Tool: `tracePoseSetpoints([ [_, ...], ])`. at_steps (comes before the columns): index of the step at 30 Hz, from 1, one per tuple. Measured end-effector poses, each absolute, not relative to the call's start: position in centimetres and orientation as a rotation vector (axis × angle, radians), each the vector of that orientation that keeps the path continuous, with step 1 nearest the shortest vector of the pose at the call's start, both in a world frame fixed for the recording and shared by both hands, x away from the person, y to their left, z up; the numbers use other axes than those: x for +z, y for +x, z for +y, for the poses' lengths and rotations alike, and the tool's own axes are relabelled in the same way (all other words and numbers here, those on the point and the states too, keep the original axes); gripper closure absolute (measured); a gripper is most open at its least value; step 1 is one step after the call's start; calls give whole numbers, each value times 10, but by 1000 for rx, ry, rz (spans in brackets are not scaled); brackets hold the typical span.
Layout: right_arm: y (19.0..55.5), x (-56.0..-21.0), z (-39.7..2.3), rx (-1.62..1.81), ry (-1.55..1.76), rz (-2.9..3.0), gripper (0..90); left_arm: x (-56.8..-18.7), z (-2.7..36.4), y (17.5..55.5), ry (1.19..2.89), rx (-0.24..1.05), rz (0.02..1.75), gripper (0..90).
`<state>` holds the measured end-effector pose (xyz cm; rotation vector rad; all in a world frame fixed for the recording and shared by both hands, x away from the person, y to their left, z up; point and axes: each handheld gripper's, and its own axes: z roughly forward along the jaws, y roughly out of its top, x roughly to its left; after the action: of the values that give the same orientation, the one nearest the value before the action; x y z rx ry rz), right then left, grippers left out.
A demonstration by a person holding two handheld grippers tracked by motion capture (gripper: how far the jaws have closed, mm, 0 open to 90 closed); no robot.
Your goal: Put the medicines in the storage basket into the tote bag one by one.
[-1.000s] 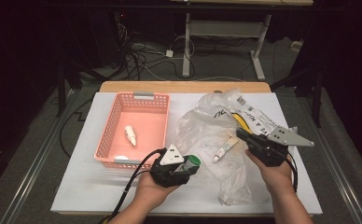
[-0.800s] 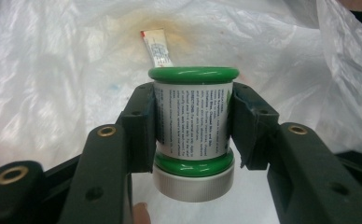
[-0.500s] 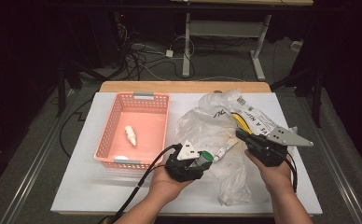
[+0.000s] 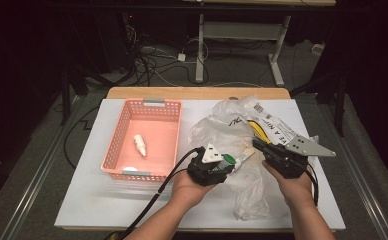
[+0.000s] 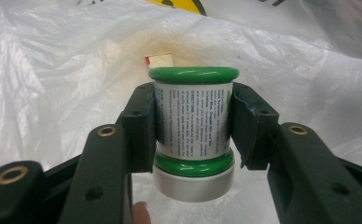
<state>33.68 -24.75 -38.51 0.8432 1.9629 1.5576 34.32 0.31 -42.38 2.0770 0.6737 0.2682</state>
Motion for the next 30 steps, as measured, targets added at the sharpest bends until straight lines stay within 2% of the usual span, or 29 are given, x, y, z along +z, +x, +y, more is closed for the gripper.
tracePoseSetpoints([
  [14,338,-386,-247,1559,837,1966,900,-430,-17,370,2087,327,702,543],
  [25,341,-388,-248,1562,856,1969,900,-449,-45,399,2065,409,757,541],
  [30,342,-389,-249,1568,862,1967,900,-459,-47,407,2050,405,789,540],
])
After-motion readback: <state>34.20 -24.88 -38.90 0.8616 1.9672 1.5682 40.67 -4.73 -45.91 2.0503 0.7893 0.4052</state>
